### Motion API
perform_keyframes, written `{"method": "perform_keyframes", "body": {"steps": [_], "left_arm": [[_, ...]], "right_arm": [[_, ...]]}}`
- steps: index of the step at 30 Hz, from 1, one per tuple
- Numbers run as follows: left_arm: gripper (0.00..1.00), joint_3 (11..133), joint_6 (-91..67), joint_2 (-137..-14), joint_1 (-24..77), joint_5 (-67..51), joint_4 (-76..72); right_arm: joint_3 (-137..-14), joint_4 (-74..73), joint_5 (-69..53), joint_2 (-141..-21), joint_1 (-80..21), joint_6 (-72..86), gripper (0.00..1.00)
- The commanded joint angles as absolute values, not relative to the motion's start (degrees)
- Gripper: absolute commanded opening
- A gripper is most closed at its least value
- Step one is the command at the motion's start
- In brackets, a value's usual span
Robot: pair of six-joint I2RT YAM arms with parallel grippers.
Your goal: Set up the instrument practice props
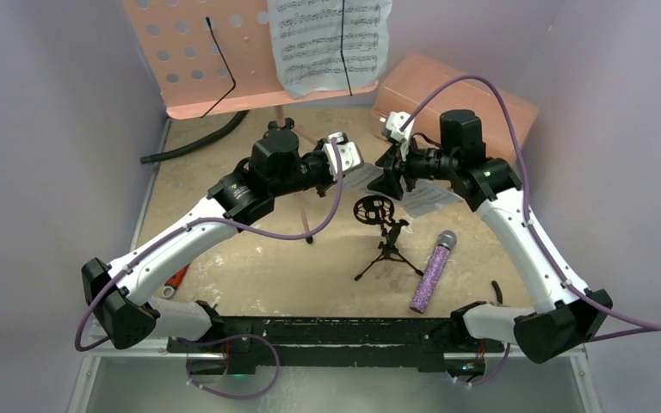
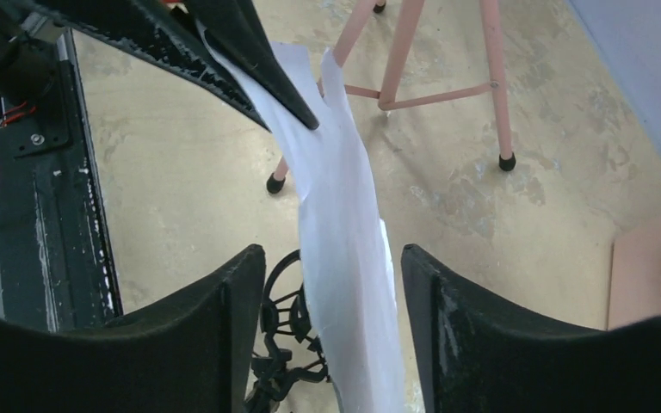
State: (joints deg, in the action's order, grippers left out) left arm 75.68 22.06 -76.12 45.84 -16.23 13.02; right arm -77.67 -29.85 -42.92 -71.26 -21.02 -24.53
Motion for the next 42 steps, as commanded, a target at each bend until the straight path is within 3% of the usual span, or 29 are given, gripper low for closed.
{"method": "perform_keyframes", "body": {"steps": [1, 9, 12, 17, 23, 35, 42], "left_arm": [[0.00, 78.4, 21.8, -76.3, 46.1, -18.6, 11.5], [0.00, 78.3, 21.9, -76.3, 46.2, -17.5, 11.6], [0.04, 78.2, 22.0, -76.3, 46.1, -16.6, 11.4], [0.35, 78.2, 21.6, -75.8, 46.1, -12.0, 11.4], [0.55, 74.3, 18.7, -72.4, 46.1, -2.7, 8.7], [0.69, 57.6, 2.8, -59.8, 46.2, 12.7, -6.3], [0.70, 48.2, -3.3, -54.9, 46.1, 7.8, -16.0]], "right_arm": [[-81.2, -29.5, -40.2, -71.3, -22.0, -26.0, 0.57], [-82.6, -29.3, -36.3, -72.0, -22.3, -25.6, 0.00], [-82.6, -28.9, -36.0, -71.9, -22.2, -25.1, 0.00], [-82.7, -27.6, -36.0, -71.5, -22.2, -22.2, 0.00], [-83.3, -24.8, -35.6, -70.3, -22.2, -19.1, 0.00], [-78.1, -7.5, -38.3, -61.4, -22.2, -7.2, 0.00], [-77.2, -0.2, -39.6, -58.5, -22.2, -1.1, 0.00]]}}
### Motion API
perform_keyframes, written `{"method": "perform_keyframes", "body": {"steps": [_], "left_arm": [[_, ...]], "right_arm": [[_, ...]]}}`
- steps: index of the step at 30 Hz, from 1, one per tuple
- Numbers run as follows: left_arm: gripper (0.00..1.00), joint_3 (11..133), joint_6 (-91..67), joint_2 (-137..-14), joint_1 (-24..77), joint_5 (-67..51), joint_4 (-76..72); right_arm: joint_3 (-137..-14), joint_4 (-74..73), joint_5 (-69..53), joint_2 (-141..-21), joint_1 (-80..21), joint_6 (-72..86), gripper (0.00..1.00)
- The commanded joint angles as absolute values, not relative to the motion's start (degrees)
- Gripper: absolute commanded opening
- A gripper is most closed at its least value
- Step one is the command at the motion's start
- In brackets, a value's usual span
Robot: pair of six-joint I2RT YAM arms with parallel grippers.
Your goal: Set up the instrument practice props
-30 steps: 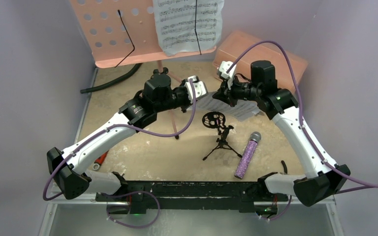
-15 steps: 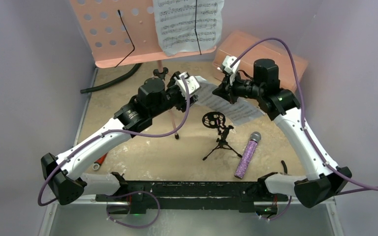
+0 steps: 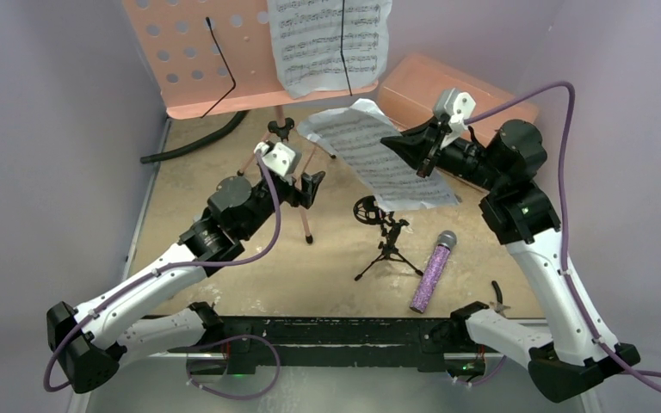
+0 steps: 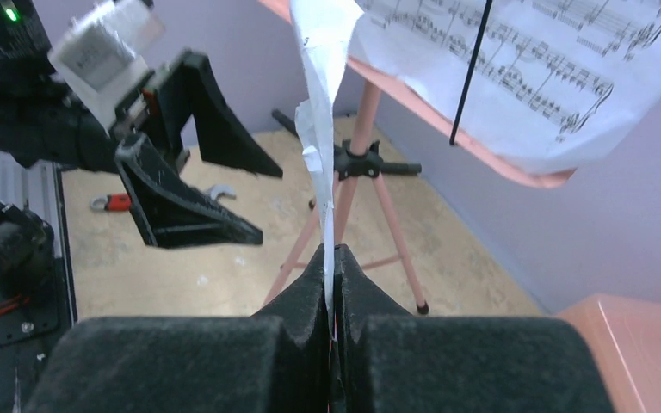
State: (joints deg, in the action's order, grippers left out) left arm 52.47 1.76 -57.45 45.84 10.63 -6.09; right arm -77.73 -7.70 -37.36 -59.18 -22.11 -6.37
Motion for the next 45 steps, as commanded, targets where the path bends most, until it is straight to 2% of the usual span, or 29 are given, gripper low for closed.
{"method": "perform_keyframes", "body": {"steps": [1, 9, 15, 22, 38, 40, 45], "left_arm": [[0.71, 46.8, -3.4, -54.4, 46.1, 6.2, -18.5], [0.72, 39.5, -3.7, -54.0, 46.1, -4.5, -37.4], [0.71, 40.8, -3.8, -57.2, 46.1, -10.8, -44.8], [0.64, 43.4, -6.5, -60.3, 46.1, -14.7, -51.4], [0.43, 48.6, -10.9, -60.3, 46.1, -19.8, -53.5], [0.43, 48.1, -11.0, -59.5, 46.1, -19.7, -52.6], [0.57, 46.3, -8.6, -56.4, 46.1, -17.2, -47.3]], "right_arm": [[-77.3, 1.6, -40.4, -58.3, -22.3, -0.6, 0.00], [-77.6, 12.0, -46.2, -57.4, -22.2, 5.8, 0.00], [-77.2, 20.3, -48.0, -57.8, -22.2, 10.4, 0.00], [-75.1, 29.8, -49.0, -58.6, -22.2, 18.4, 0.00], [-73.7, 29.6, -47.9, -58.4, -22.2, 17.6, 0.00], [-73.7, 28.5, -46.8, -58.1, -22.3, 17.3, 0.00], [-73.9, 28.0, -44.1, -57.4, -22.2, 16.1, 0.00]]}}
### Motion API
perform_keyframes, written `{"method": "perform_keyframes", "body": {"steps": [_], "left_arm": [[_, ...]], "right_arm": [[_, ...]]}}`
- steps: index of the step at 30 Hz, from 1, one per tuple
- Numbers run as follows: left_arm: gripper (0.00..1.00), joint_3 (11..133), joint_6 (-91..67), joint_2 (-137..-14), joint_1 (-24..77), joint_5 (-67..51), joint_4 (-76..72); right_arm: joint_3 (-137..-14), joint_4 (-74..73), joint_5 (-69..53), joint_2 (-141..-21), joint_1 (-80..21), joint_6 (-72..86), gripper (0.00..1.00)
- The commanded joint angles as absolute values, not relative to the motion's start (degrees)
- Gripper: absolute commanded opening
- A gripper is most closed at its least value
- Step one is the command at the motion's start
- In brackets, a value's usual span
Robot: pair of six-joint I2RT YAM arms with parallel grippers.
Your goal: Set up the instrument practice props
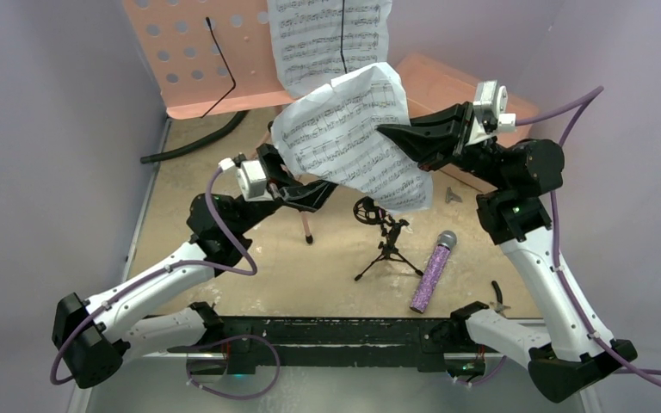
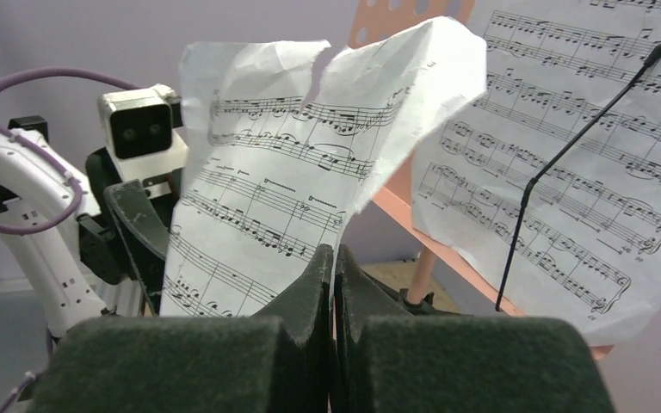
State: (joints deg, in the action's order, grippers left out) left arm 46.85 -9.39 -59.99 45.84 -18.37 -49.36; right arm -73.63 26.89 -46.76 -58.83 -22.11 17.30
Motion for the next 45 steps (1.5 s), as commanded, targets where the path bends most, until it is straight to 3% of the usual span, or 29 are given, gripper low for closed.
{"method": "perform_keyframes", "body": {"steps": [1, 5, 7, 22, 27, 32, 38, 45], "left_arm": [[0.61, 46.2, -7.2, -55.7, 46.1, -16.5, -45.2], [0.73, 46.5, -3.1, -53.0, 46.1, -13.9, -37.7], [0.75, 47.2, -2.1, -52.6, 46.1, -14.1, -35.9], [0.67, 50.8, -6.8, -52.5, 46.1, -25.4, -32.3], [0.57, 51.0, -9.6, -54.9, 46.1, -23.8, -38.0], [0.28, 50.4, -11.2, -55.4, 46.1, -20.0, -40.4], [0.00, 49.7, -10.3, -53.0, 46.1, -17.0, -38.1], [0.00, 52.1, -5.4, -49.8, 46.1, -17.1, -28.4]], "right_arm": [[-74.0, 28.0, -43.8, -57.4, -22.2, 16.1, 0.00], [-74.2, 28.2, -43.7, -57.5, -22.3, 16.0, 0.00], [-74.1, 28.6, -43.7, -57.7, -22.2, 16.2, 0.00], [-73.1, 29.9, -42.0, -57.5, -22.2, 17.7, 0.00], [-71.6, 31.3, -42.3, -57.2, -22.2, 19.4, 0.00], [-70.2, 29.7, -42.3, -56.4, -22.2, 18.2, 0.01], [-69.3, 24.6, -43.4, -55.2, -22.2, 15.3, 0.20], [-69.0, 14.0, -43.5, -53.3, -22.3, 6.6, 0.49]]}}
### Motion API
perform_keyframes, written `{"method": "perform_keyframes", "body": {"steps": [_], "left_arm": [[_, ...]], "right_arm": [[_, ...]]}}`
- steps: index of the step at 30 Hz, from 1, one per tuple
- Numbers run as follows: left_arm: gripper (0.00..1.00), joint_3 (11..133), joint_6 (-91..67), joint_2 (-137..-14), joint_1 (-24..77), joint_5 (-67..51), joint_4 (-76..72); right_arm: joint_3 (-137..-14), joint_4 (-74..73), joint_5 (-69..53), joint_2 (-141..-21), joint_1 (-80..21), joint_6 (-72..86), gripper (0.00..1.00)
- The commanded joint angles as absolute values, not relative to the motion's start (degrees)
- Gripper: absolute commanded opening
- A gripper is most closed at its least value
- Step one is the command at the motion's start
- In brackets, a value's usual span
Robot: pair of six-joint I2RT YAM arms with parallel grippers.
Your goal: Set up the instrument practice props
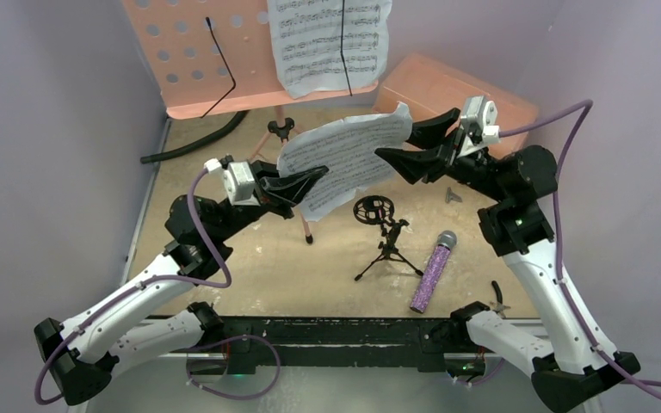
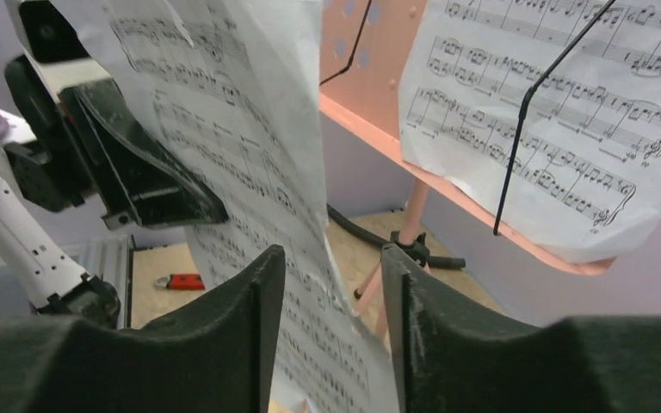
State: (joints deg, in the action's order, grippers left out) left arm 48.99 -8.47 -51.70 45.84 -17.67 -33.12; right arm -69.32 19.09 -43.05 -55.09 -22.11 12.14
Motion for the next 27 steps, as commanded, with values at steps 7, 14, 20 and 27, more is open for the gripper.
{"method": "perform_keyframes", "body": {"steps": [7, 14, 20, 27], "left_arm": [[0.00, 54.7, -3.7, -49.5, 46.1, -20.0, -23.2], [0.00, 56.4, -3.7, -50.9, 46.1, -23.3, -22.0], [0.00, 56.4, -3.6, -51.7, 46.1, -23.7, -22.7], [0.00, 56.3, -3.6, -52.3, 46.1, -24.0, -23.9]], "right_arm": [[-66.4, 15.8, -48.7, -53.0, -22.2, 6.8, 0.65], [-64.7, 23.5, -55.8, -55.3, -22.3, 12.3, 0.61], [-63.3, 30.2, -57.0, -55.9, -22.3, 17.8, 0.46], [-62.4, 31.1, -58.1, -56.5, -22.3, 19.1, 0.33]]}}
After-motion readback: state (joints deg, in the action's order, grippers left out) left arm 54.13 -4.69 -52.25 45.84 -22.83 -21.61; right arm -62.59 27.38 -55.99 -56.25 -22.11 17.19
